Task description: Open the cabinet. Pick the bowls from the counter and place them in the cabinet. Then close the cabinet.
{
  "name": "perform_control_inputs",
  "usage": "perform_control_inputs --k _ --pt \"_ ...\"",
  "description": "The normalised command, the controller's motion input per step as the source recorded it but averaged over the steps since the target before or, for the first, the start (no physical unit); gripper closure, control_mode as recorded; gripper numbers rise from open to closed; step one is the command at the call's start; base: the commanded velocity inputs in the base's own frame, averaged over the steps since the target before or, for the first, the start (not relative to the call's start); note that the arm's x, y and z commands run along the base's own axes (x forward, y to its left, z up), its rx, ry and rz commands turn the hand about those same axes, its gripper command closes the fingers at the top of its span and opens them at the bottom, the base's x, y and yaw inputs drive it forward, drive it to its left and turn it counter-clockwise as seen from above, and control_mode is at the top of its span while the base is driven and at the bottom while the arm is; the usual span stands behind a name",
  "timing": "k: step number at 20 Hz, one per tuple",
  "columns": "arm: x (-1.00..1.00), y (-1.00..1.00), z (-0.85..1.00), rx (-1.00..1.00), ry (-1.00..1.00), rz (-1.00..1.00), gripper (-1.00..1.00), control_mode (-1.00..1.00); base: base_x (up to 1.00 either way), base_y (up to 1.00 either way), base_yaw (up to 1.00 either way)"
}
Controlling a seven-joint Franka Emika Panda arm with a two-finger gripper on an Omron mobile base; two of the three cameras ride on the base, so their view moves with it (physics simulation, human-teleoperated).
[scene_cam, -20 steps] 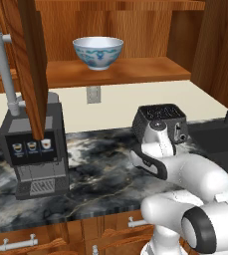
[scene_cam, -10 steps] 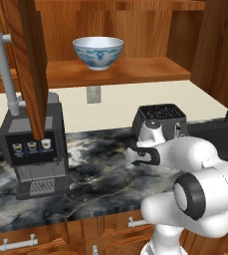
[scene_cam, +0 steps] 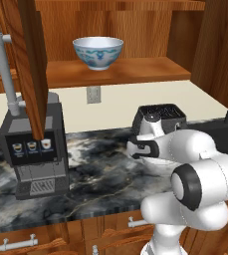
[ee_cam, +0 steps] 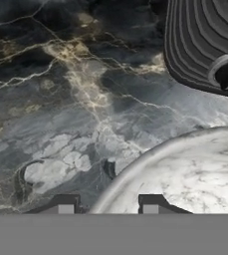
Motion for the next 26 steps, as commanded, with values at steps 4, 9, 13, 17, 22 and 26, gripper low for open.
perform_control_inputs --k 4,9,13,17,22,26 --pt "-0.21 -0.25 -0.06 0.00 0.06 0.00 1.00 -1.00 0.00 0.00 0.00" --pt "0.00 -0.01 0.00 0.00 0.00 0.00 1.00 -1.00 0.00 0.00 0.00" --pt "-0.04 0.06 0.00 0.00 0.03 0.12 1.00 -1.00 0.00 0.00 0.00" --pt "-0.19 0.12 0.00 0.00 0.01 0.20 1.00 -1.00 0.00 0.00 0.00" --pt "-0.15 0.05 0.00 0.00 0.03 0.09 1.00 -1.00 0.00 0.00 0.00" --pt "-0.08 0.13 0.00 0.00 0.00 0.08 1.00 -1.00 0.00 0.00 0.00"
